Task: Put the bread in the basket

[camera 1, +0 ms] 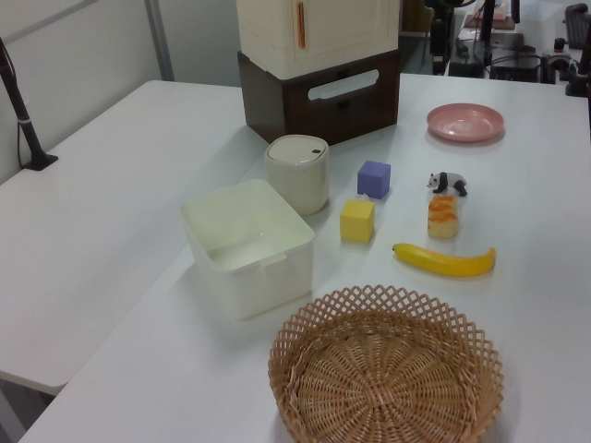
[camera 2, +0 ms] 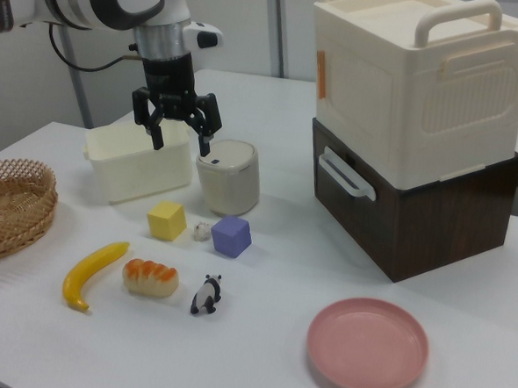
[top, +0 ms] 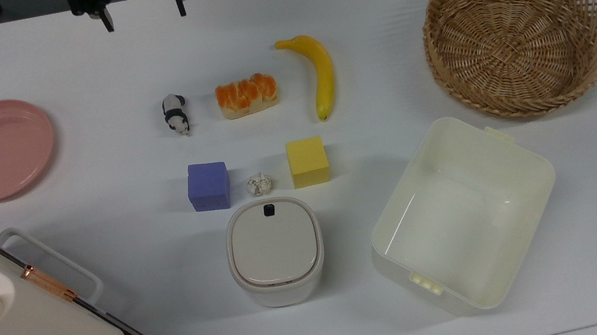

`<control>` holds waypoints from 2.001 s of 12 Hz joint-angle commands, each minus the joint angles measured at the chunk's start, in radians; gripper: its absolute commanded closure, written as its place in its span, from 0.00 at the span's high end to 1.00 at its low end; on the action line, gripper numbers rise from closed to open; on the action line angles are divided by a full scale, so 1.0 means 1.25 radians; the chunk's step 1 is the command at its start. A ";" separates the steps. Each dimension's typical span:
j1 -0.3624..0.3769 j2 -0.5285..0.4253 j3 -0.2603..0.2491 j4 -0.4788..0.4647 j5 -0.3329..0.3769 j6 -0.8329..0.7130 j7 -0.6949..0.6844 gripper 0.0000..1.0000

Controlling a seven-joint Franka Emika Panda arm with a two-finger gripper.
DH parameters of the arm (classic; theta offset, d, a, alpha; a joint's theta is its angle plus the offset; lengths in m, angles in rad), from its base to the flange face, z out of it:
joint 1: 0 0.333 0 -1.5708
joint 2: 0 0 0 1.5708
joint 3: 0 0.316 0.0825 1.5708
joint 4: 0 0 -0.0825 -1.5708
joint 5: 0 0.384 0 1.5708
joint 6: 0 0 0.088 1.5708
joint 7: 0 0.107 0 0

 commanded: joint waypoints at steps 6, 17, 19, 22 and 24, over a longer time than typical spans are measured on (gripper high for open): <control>0.055 0.015 -0.008 -0.015 -0.003 -0.008 -0.277 1.00; 0.146 -0.034 -0.008 -0.325 -0.074 0.301 -0.457 1.00; 0.163 -0.031 -0.008 -0.389 -0.093 0.363 -0.465 1.00; 0.171 -0.020 -0.008 -0.439 -0.109 0.379 -0.626 1.00; 0.171 -0.003 -0.008 -0.454 -0.122 0.383 -0.701 1.00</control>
